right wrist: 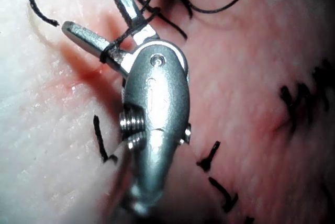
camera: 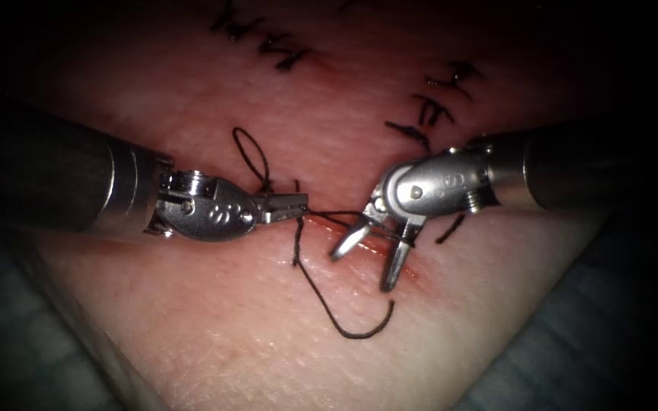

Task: Wound Closure
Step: Grab the tail end of the suture with the right gripper

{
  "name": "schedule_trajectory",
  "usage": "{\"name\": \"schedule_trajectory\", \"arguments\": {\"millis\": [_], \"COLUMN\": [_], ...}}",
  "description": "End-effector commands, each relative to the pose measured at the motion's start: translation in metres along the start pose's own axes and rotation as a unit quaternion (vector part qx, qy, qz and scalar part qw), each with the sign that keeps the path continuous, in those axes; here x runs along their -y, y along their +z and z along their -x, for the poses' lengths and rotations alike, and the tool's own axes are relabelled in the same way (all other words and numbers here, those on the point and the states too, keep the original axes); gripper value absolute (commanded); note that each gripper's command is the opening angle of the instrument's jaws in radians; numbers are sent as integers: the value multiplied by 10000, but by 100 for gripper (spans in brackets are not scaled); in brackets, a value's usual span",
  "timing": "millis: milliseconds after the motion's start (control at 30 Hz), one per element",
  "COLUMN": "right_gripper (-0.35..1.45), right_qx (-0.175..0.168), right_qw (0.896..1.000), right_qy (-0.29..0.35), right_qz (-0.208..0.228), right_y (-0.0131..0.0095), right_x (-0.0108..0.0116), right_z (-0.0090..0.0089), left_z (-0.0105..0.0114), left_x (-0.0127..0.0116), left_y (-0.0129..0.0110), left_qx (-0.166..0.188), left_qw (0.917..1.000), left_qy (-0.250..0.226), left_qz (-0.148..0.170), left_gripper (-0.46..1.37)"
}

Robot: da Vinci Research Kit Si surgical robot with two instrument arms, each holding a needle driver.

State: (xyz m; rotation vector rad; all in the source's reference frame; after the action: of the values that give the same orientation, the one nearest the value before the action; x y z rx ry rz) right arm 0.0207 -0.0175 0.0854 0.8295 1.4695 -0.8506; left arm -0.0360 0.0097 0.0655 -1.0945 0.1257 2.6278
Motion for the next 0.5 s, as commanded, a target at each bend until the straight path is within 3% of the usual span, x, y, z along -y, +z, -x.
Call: {"name": "schedule_trajectory", "arguments": {"millis": [33, 500], "right_gripper": [96, 97], "right_qx": [7, 35], "right_qw": [10000, 9999], "right_qy": [-5, -20], "right_qz": [5, -160], "right_y": [0, 8], "right_x": [1, 17], "right_z": [-1, -3], "left_z": [0, -4], "left_x": [-1, -5], "left_y": [0, 0], "left_qx": [2, 2], "left_qw": [10000, 10000], "left_qy": [3, -3], "left_qz": [36, 37], "left_gripper": [-35, -35]}}
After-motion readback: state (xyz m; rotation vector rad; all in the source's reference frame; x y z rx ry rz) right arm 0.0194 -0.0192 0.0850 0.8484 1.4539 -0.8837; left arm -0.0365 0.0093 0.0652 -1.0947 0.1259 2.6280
